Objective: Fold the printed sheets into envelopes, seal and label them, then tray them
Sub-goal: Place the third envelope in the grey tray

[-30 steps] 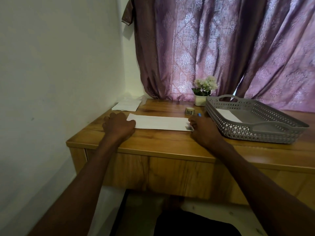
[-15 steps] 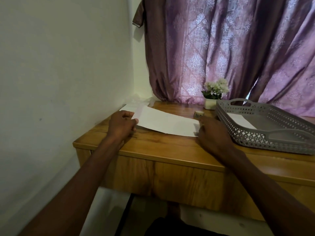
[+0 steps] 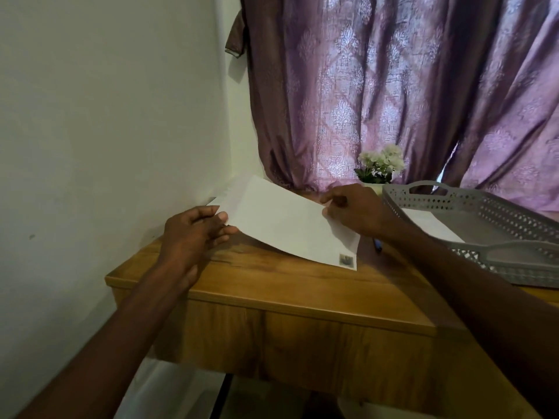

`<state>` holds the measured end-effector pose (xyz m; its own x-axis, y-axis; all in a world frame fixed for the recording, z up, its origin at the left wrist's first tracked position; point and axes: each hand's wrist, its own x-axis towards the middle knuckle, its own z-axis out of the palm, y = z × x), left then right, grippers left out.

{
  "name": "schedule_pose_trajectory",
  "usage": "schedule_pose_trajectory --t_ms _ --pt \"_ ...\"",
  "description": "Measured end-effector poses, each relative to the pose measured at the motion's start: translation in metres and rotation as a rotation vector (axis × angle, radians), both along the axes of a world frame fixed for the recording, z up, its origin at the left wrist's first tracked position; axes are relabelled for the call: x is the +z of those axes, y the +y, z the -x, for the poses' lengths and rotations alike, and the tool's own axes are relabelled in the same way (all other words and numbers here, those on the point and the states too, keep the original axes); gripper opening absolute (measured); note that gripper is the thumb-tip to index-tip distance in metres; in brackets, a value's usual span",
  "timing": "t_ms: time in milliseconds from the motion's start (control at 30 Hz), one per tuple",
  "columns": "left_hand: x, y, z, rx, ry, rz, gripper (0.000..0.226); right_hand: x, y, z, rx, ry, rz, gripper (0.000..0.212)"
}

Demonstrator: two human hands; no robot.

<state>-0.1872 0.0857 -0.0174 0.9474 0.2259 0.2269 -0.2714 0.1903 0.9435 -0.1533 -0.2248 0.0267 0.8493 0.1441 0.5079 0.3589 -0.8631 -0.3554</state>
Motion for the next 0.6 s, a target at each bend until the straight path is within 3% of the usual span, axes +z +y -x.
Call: schedule_pose_trajectory --t_ms 167,300,600 --pt "0.0 0.002 -0.003 -0.046 -0.024 0.181 0.018 0.017 -0.008 -0.002 0.157 0.019 -0.199 0.011" --pt "0.021 -0.014 -0.012 -0.081 -0.07 0.323 0.014 0.048 -0.017 0.005 0.139 -0.064 -0.288 0.01" --pt "0.123 -0.099 -0.06 -0.222 -0.17 0.305 0.008 0.103 -0.08 0.024 -0.03 -0.215 -0.563 0.015"
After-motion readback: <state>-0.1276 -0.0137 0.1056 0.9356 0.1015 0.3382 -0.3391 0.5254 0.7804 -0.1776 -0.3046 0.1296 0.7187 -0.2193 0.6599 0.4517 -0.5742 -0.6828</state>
